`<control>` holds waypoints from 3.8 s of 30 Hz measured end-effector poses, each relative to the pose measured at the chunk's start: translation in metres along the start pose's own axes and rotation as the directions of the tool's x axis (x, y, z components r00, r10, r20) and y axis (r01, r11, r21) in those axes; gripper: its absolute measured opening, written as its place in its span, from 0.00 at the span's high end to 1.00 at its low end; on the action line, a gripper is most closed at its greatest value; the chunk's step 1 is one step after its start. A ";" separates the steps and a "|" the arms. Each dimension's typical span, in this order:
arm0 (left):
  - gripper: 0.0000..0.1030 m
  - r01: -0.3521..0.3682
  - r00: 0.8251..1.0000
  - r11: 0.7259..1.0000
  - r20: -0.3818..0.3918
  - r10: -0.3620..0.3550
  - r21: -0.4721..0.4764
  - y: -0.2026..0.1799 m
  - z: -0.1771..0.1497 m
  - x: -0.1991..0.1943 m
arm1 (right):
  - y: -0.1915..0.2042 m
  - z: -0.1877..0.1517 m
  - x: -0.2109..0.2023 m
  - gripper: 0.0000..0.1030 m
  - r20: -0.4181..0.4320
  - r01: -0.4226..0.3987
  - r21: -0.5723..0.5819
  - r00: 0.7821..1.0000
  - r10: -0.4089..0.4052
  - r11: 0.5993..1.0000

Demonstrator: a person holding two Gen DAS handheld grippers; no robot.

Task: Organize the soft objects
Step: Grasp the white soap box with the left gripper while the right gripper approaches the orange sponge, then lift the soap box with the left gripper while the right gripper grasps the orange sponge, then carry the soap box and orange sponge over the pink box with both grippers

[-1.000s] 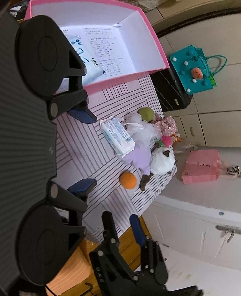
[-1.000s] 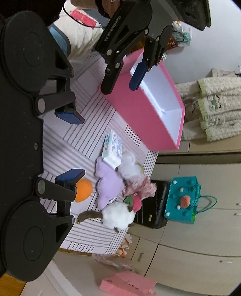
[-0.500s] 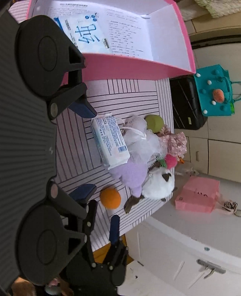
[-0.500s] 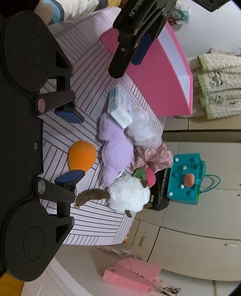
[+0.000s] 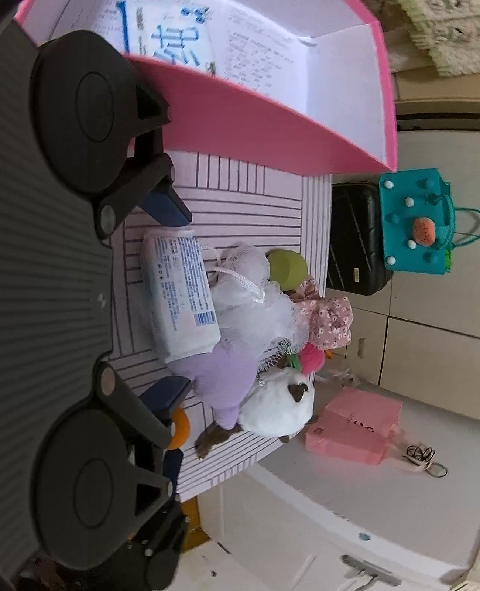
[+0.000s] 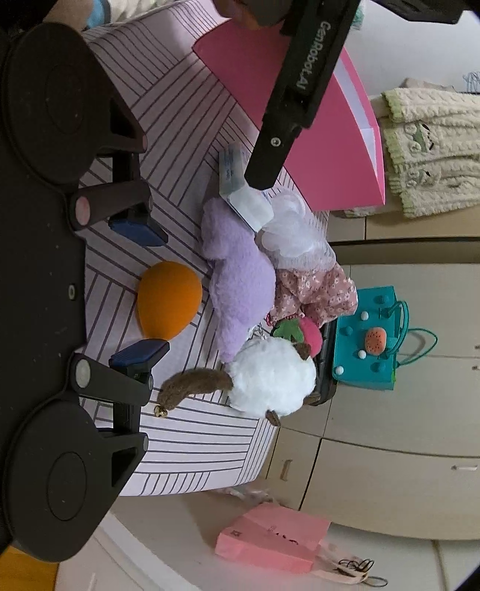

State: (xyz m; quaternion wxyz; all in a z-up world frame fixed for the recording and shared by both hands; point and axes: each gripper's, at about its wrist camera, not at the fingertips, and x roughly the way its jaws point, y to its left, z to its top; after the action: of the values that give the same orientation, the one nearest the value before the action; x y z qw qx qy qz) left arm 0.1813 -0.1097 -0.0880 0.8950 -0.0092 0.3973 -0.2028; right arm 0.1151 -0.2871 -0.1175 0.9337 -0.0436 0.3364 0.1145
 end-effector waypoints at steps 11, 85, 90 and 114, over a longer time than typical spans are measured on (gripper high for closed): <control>0.12 -0.027 1.000 0.996 -0.016 0.026 -0.084 0.005 0.001 0.030 | -0.005 0.001 0.008 0.41 0.022 0.009 0.055 1.000 -0.010 0.998; 0.24 0.096 0.977 0.984 -0.202 -0.065 0.149 0.000 -0.028 -0.123 | 0.069 0.040 -0.109 0.50 -0.172 -0.283 -0.185 0.952 0.252 0.941; 0.24 0.091 0.979 0.986 -0.192 -0.063 0.143 0.009 -0.029 -0.145 | 0.082 0.046 -0.109 0.50 -0.164 -0.323 -0.192 0.942 0.294 0.927; 0.24 0.043 0.998 0.998 0.054 -0.040 -0.055 0.139 0.016 -0.145 | 0.152 0.151 -0.029 0.50 -0.027 -0.338 -0.330 0.937 0.349 0.881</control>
State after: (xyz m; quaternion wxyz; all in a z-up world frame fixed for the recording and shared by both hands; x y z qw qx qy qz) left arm 0.1547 0.0692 0.0007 0.9002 -0.0477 0.3787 -0.2098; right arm 0.1495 -0.1209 0.0166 0.8834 -0.1372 0.2995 0.3332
